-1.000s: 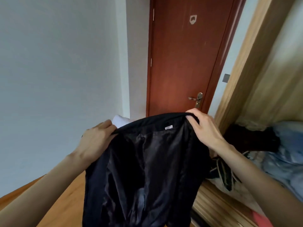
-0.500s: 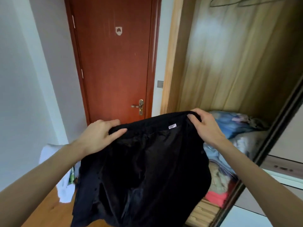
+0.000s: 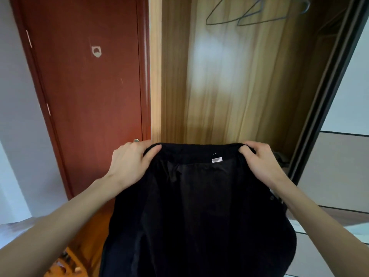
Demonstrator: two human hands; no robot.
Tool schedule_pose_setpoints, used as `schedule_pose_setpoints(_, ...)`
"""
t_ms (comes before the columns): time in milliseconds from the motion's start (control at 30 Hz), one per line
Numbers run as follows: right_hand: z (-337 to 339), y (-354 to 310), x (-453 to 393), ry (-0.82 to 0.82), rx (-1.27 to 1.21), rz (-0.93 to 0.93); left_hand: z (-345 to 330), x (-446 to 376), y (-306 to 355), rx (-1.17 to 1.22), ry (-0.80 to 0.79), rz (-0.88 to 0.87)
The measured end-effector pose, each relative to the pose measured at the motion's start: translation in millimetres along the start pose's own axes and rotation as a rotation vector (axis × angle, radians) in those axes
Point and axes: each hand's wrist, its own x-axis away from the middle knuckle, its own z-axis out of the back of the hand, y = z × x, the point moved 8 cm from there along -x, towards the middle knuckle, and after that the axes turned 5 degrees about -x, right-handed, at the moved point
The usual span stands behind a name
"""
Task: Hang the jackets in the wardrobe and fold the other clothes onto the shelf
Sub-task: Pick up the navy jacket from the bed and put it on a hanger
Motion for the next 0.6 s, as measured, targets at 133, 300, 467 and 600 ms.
schedule_pose_setpoints(133,24.0,10.2,-27.0,0.059,-0.073,-0.049,-13.7,-40.8,23.2,0.17,-0.006,0.093)
schedule_pose_setpoints(300,51.6,20.5,-57.3,0.089,-0.142,0.001,-29.3,-81.6,43.7,0.347,0.044,0.125)
schedule_pose_setpoints(467,62.9,31.9,-84.1,0.094,-0.146,0.037,-40.8,-106.3,61.9,0.494,0.116,0.125)
schedule_pose_setpoints(600,67.9,35.8,-104.2,0.106,-0.173,0.085,-50.9,-125.9,68.6,0.624,0.131,0.124)
